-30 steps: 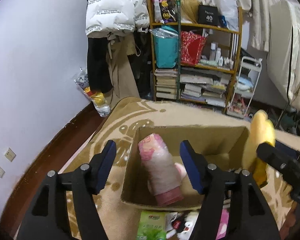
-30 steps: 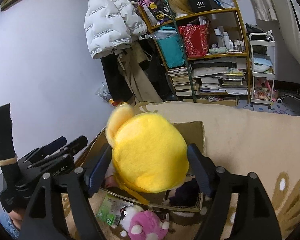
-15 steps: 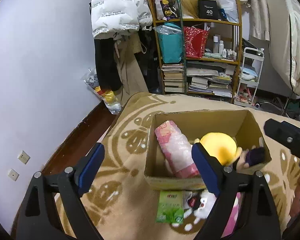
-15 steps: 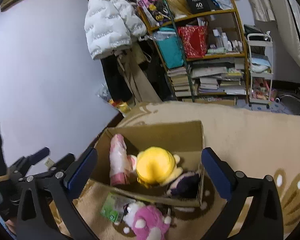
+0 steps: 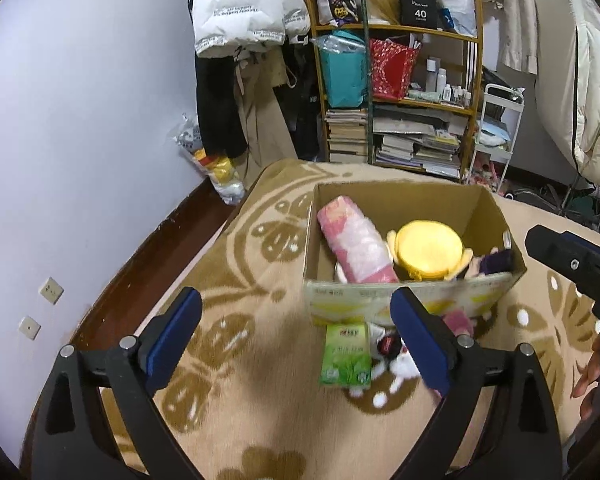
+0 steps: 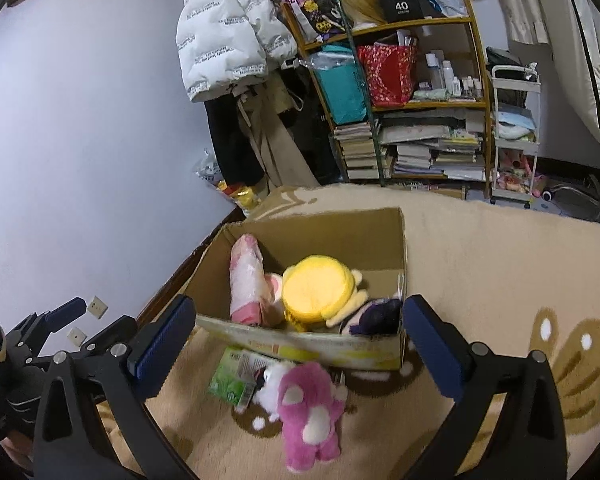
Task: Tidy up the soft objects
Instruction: 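Move the right tool toward the pink plush bear while the left tool approaches the green tissue pack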
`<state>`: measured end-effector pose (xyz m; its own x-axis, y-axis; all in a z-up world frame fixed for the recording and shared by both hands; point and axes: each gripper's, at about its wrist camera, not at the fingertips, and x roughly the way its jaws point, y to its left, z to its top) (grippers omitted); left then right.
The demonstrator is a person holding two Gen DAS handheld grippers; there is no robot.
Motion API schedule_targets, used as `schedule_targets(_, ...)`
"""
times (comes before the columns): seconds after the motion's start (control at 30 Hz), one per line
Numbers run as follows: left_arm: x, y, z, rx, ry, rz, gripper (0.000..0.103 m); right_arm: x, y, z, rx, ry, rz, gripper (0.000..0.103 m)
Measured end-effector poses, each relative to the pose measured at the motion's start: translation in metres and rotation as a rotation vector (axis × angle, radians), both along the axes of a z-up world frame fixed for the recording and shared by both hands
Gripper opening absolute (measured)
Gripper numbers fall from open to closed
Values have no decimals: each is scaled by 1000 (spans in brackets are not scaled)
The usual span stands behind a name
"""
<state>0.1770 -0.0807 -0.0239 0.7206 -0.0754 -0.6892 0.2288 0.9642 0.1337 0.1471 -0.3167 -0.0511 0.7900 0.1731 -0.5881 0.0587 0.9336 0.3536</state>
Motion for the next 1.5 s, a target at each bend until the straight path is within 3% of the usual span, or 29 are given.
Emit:
schedule_targets(0.43, -6, 7, -32, 11, 80, 0, 95, -15, 8, -22, 13, 102, -2, 103)
schedule_targets(1.17, 29, -3, -104, -2, 239, -66, 95, 16, 27, -86, 15, 310, 18, 103)
schedule_targets(1.5, 43, -17, -134, 15, 306, -78, 95, 32, 20, -108, 77, 368, -7, 103)
